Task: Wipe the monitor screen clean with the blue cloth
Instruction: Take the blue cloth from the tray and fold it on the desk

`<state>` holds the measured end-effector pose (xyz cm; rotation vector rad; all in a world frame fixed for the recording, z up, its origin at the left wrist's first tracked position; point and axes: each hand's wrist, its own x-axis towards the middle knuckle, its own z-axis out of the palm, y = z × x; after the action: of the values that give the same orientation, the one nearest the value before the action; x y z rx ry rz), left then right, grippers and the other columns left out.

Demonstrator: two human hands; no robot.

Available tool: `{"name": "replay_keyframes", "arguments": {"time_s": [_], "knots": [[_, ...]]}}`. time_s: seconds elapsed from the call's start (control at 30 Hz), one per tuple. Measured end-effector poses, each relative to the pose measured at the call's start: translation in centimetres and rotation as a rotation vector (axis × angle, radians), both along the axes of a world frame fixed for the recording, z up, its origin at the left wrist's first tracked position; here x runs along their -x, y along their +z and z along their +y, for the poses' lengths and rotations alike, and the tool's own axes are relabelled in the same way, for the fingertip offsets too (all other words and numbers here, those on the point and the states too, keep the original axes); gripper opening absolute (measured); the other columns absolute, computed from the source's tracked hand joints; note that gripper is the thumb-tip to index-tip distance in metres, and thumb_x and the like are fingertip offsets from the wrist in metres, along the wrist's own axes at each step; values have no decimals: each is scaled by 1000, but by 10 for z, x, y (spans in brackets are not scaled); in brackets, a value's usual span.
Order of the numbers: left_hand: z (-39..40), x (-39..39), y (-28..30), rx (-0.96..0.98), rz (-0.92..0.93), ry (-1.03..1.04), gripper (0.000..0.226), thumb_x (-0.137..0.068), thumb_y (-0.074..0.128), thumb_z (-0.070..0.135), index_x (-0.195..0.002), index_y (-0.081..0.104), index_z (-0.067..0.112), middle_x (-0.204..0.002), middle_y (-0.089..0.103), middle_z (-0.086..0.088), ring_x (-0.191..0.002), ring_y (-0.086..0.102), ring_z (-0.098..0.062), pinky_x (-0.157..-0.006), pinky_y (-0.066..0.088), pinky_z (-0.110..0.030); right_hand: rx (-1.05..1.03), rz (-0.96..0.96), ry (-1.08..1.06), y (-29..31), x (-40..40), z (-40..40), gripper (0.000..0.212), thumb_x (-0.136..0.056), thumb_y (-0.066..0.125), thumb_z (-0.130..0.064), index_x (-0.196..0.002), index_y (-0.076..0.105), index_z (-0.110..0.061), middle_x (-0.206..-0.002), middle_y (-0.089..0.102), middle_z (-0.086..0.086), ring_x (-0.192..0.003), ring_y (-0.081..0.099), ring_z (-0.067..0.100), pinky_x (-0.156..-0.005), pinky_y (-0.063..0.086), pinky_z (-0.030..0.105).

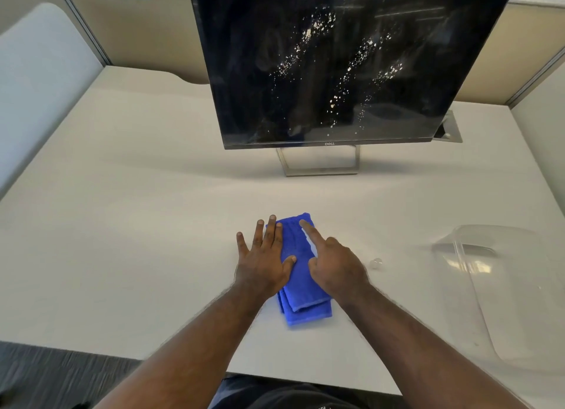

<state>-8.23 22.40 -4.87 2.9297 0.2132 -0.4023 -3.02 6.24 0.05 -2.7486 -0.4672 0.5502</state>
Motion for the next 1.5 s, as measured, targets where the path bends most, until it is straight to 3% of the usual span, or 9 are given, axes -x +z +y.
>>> {"name": "replay_keyframes", "arguments": {"time_s": [0.13, 0.33, 0.57, 0.77, 0.93, 1.07, 1.2, 1.33, 1.5], "knots": [[-2, 0, 0, -21, -3, -6, 79, -97, 17, 62, -156, -9, 16, -164, -20, 0, -151, -11, -24, -115, 0, -62, 78, 35, 31, 1, -3, 4, 72, -93, 40, -21, -149, 6, -51, -87, 41, -2, -66, 48, 15, -54, 39, 29], [-4, 4, 2, -1, -4, 6, 78, -97, 19, 60, -156, -6, 16, -164, -19, 0, -151, -11, -23, -115, -2, -63, 179, 70, 39, 6, -7, 9, 75, -94, 45, -16, -151, 6, -45, -108, 52, 7, -84, 59, 24, -66, 52, 35], [-3, 3, 6, -1, -3, 20, 78, -97, 20, 60, -157, -5, 16, -164, -18, -1, -151, -12, -24, -115, -1, -63, 251, 99, 78, 13, -12, 15, 75, -94, 43, -12, -151, 7, -44, -115, 53, 8, -93, 60, 27, -68, 50, 35], [-1, 3, 9, 0, -10, 32, 78, -97, 21, 59, -157, -4, 15, -164, -17, -1, -151, -11, -24, -115, 0, -63, 168, 90, 104, 15, -11, 20, 69, -93, 42, -14, -149, 14, -43, -104, 58, 6, -87, 60, 26, -72, 54, 39], [0, 3, 10, 3, -4, 31, 77, -98, 21, 58, -157, -3, 15, -164, -18, -2, -151, -12, -24, -115, -1, -63, 84, 59, 73, 15, -12, 25, 64, -91, 41, -16, -145, 19, -43, -87, 53, 0, -76, 57, 23, -63, 50, 35], [1, 4, 10, -18, 0, 33, 77, -98, 20, 58, -157, -4, 15, -164, -18, -2, -151, -11, -24, -115, 1, -63, 146, 66, 88, 12, -12, 28, 61, -93, 38, -17, -146, 20, -42, -99, 63, 3, -78, 54, 23, -61, 43, 33], [2, 4, 10, -22, 8, 39, 77, -98, 21, 59, -157, -3, 15, -164, -17, -2, -151, -11, -24, -115, 1, -63, 115, 55, 65, 13, -13, 30, 61, -92, 37, -13, -144, 21, -41, -93, 59, 4, -77, 56, 24, -62, 48, 34], [2, 4, 10, -28, 13, 39, 77, -98, 21, 58, -157, -5, 15, -164, -18, -2, -151, -12, -24, -115, 0, -63, 149, 40, 135, 14, -14, 33, 58, -97, 42, -21, -146, 19, -41, -106, 62, 6, -80, 56, 23, -64, 46, 34], [2, 3, 10, -28, 21, 38, 76, -99, 21, 58, -157, -4, 14, -164, -20, -2, -151, -13, -24, -115, 0, -63, 109, 48, 110, 15, -15, 38, 56, -94, 42, -18, -142, 24, -39, -92, 59, 3, -77, 55, 24, -62, 44, 34]]}}
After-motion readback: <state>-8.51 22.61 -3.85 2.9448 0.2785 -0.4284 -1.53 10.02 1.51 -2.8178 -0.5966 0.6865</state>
